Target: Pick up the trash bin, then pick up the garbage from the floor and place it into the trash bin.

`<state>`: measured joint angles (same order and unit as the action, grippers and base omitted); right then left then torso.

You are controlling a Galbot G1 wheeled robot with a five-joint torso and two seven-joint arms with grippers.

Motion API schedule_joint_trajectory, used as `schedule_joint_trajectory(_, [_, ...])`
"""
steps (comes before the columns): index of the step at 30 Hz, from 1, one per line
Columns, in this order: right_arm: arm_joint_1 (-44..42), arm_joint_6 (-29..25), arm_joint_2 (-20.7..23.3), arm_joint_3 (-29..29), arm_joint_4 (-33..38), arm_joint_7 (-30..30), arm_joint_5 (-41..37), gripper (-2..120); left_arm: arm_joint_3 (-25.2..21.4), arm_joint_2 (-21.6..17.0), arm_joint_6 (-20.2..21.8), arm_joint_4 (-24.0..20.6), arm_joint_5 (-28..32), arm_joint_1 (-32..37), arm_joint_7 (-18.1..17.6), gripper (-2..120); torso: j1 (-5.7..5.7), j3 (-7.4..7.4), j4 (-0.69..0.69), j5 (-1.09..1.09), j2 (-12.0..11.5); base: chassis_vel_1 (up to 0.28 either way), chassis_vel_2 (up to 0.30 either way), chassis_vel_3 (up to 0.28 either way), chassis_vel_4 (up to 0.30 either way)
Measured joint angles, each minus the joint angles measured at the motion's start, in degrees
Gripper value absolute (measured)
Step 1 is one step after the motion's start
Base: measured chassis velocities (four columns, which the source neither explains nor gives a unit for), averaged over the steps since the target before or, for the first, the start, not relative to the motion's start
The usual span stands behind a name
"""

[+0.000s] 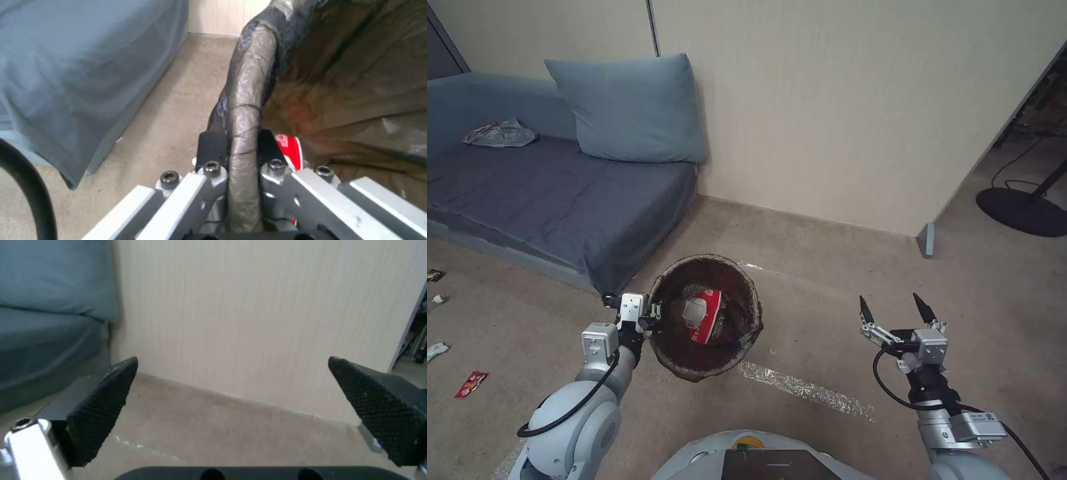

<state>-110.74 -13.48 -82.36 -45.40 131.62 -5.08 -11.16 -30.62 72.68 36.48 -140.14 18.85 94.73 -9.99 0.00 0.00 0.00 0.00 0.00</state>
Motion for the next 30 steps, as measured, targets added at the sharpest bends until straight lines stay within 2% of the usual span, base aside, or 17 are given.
schedule_joint_trajectory(15, [1.2, 0.3, -1.2, 1.3, 0.0, 0.1, 0.3, 100, 0.0, 0.5, 0.3, -0.5, -0.7, 1.3, 0.2, 2, 0.00, 0.00, 0.00, 0.00, 0.0, 0.006, 0.007, 0.007, 0.007])
schedule_joint_trajectory(30, [1.9, 0.7, -0.6, 1.7, -0.6, 0.3, 0.2, 100, -0.2, 1.6, 0.2, -0.9, -1.3, 2.5, 0.3, 2, 0.00, 0.00, 0.00, 0.00, 0.0, 0.065, 0.067, 0.071, 0.067])
